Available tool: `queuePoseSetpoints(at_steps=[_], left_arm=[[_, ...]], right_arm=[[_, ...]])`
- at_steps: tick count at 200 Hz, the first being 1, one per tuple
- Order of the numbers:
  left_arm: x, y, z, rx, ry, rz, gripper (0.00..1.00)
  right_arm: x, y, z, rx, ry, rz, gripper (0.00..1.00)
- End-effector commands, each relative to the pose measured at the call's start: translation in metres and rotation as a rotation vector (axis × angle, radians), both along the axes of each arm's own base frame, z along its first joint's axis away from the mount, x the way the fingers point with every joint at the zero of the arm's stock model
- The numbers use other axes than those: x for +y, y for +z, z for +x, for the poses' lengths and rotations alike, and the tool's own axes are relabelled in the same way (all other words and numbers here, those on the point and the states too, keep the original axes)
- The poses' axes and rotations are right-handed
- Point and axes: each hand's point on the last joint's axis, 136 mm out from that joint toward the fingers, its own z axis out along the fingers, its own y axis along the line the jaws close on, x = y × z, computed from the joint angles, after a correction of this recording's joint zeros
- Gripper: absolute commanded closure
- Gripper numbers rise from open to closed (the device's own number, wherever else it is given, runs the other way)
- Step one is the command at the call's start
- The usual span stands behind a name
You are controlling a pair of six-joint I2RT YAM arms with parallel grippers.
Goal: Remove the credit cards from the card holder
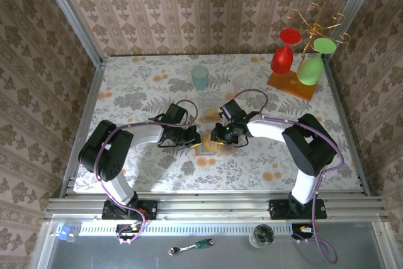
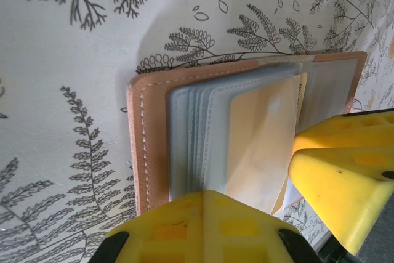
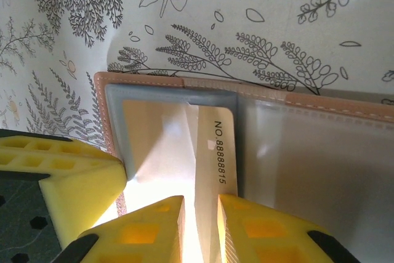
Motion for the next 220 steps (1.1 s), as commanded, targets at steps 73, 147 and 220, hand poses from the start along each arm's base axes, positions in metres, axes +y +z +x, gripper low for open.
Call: queuePoseSetpoints(at_steps=[73,147,220], left_arm=[[0.003,0.01,0.003,-0.019,-0.002,0.019,1.0],[-0.009,0.026,0.006,-0.044,-0.025,-0.018,1.0],[-0.014,0.009,0.0,-0.015,-0.051,0.01,1.0]], right_arm=[[-0.006,0.014,0.0,-0.025,-0.008,-0.023,0.78],[-0.009,0.025,0.004,-0.049,-0.021,-0.006,0.77],[-0.014,0.013,0.003,-0.008,-0.043,0.022,0.74]])
